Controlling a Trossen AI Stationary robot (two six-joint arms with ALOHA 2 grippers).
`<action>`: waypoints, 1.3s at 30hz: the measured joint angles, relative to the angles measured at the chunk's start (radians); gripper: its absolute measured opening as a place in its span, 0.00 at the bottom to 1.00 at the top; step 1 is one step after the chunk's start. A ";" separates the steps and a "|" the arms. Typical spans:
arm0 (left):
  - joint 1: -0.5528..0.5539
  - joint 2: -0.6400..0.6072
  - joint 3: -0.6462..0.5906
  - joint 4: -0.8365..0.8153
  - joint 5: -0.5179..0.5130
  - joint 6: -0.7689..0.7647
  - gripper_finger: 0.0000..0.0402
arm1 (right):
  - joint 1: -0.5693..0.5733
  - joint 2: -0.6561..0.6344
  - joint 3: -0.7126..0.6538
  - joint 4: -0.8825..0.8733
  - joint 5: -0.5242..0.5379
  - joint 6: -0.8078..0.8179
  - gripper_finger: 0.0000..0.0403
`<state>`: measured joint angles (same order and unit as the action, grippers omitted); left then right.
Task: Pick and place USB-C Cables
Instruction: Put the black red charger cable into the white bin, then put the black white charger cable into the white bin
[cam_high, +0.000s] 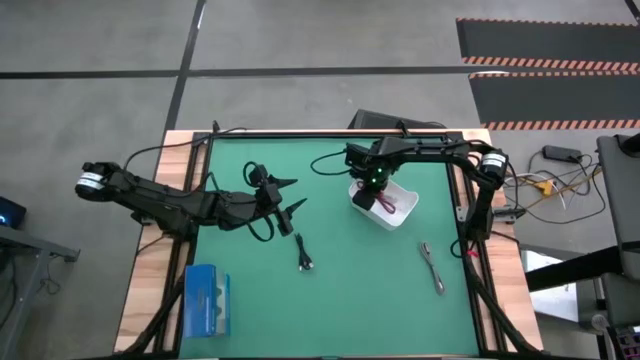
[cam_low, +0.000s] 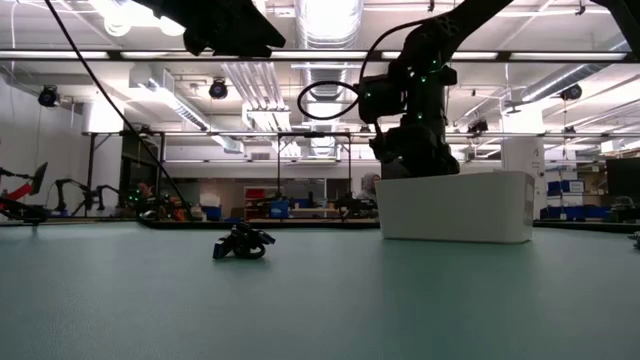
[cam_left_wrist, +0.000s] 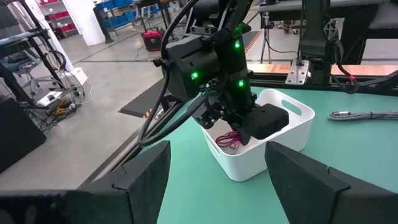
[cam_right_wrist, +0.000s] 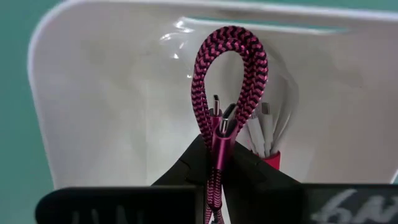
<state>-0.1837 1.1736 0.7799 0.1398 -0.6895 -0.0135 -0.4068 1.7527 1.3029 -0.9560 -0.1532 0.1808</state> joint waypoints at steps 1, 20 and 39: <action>0.000 0.000 0.000 0.000 0.000 0.000 0.61 | 0.000 0.000 0.000 0.001 0.000 0.000 0.04; 0.000 0.000 0.000 0.000 0.000 0.000 0.61 | 0.000 0.000 0.000 0.002 0.000 0.002 0.21; 0.000 0.000 0.000 0.000 0.001 -0.005 0.61 | 0.031 -0.108 0.078 -0.149 -0.003 0.058 0.18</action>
<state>-0.1833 1.1736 0.7799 0.1394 -0.6888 -0.0181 -0.3759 1.6450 1.3808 -1.1053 -0.1559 0.2387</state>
